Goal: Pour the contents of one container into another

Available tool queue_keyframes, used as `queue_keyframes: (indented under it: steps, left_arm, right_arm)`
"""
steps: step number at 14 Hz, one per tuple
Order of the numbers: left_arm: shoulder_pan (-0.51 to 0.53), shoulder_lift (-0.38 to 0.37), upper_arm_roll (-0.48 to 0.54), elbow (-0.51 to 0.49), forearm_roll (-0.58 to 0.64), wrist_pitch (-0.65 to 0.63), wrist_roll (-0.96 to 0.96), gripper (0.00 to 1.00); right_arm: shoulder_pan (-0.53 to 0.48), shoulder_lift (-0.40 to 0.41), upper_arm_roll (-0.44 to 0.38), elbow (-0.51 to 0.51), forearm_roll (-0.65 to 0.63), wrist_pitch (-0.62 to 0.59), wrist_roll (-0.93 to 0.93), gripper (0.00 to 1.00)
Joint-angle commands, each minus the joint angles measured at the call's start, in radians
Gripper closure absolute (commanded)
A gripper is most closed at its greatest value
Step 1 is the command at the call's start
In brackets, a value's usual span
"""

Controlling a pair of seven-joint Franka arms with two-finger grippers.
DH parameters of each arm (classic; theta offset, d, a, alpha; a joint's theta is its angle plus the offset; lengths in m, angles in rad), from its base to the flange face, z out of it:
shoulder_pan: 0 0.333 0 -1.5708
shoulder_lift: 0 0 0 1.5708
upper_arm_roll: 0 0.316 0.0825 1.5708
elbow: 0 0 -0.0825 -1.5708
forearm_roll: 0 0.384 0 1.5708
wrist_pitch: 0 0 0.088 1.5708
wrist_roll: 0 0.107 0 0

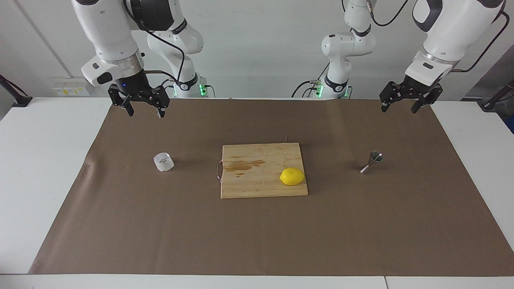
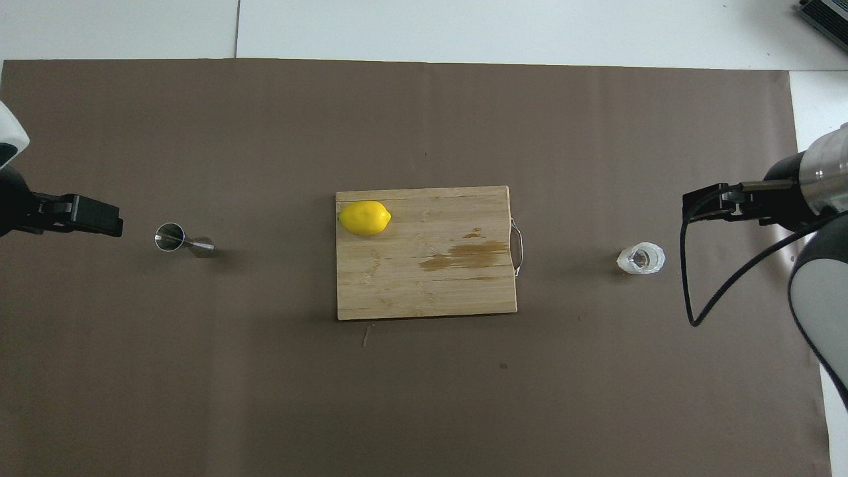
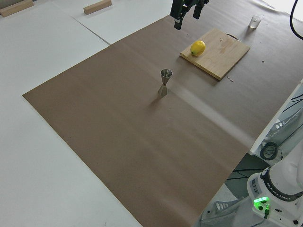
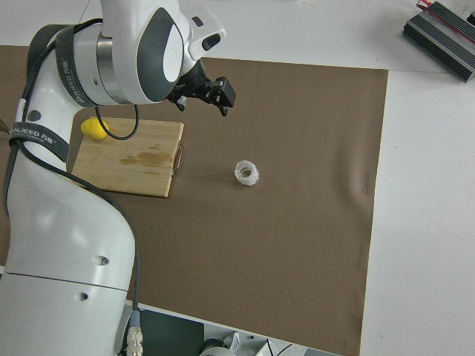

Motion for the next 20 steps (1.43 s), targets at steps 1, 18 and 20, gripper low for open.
queue_keyframes:
  steps: [1, 18, 20]
  left_arm:
    - [0.000, -0.014, 0.003, 0.000, 0.014, -0.018, 0.010, 0.00]
    - [0.158, -0.001, 0.009, -0.127, -0.187, 0.049, -0.364, 0.00]
    - [0.178, -0.020, 0.009, -0.195, -0.216, 0.118, -0.549, 0.00]
  right_arm:
    - [-0.015, -0.007, 0.004, -0.001, 0.024, -0.011, -0.023, 0.00]
    - [-0.015, -0.007, 0.004, -0.001, 0.022, -0.013, -0.023, 0.00]
    - [-0.015, -0.007, 0.004, -0.001, 0.024, -0.011, -0.023, 0.00]
